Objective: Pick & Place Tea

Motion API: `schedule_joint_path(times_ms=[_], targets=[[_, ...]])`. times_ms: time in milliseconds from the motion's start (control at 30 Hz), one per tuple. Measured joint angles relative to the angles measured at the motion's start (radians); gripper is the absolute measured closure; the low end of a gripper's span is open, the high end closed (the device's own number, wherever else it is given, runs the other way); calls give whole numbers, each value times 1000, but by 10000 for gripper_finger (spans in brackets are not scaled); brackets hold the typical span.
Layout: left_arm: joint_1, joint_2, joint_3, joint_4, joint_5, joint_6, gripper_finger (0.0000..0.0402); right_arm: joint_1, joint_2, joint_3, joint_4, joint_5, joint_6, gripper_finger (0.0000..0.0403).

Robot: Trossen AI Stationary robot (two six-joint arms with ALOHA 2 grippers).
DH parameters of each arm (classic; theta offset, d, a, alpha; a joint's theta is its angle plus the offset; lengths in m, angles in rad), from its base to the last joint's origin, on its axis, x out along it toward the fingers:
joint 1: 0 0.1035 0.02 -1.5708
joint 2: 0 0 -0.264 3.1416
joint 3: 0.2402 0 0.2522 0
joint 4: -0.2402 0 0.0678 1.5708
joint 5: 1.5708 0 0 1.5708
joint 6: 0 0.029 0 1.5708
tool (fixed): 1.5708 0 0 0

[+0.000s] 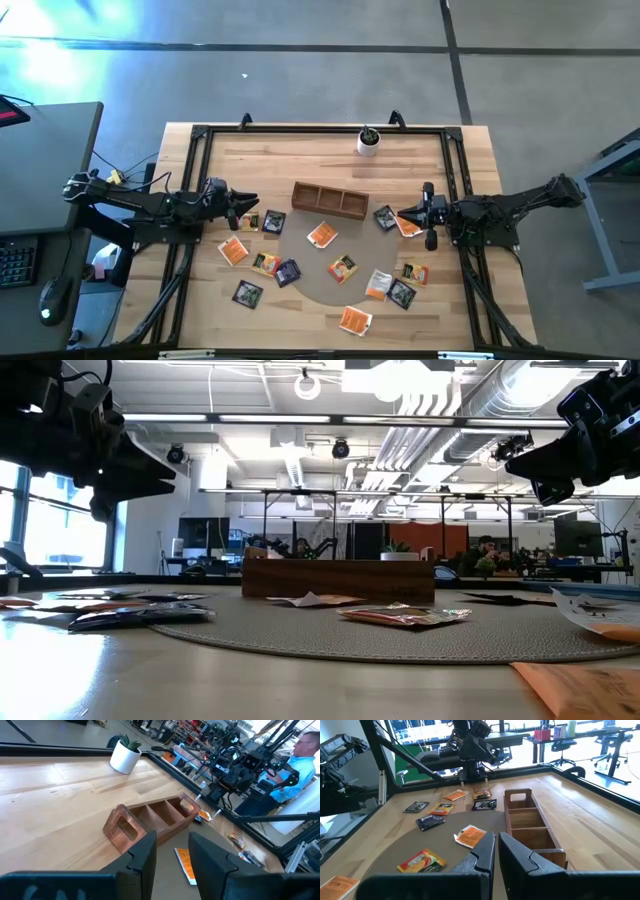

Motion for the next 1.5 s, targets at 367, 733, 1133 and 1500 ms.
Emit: schedule_joint_path(times_ms=[367,733,1133,1500], targets=[[0,0,2,0,0,0,289,0,0,0,0,0,0,382],[0,0,2,0,0,0,289,0,0,0,8,19,0,382],[0,0,4,-1,0,0,289,0,0,0,52,80,-195,382],[0,0,4,3,0,0,289,0,0,0,187,217,-385,391]])
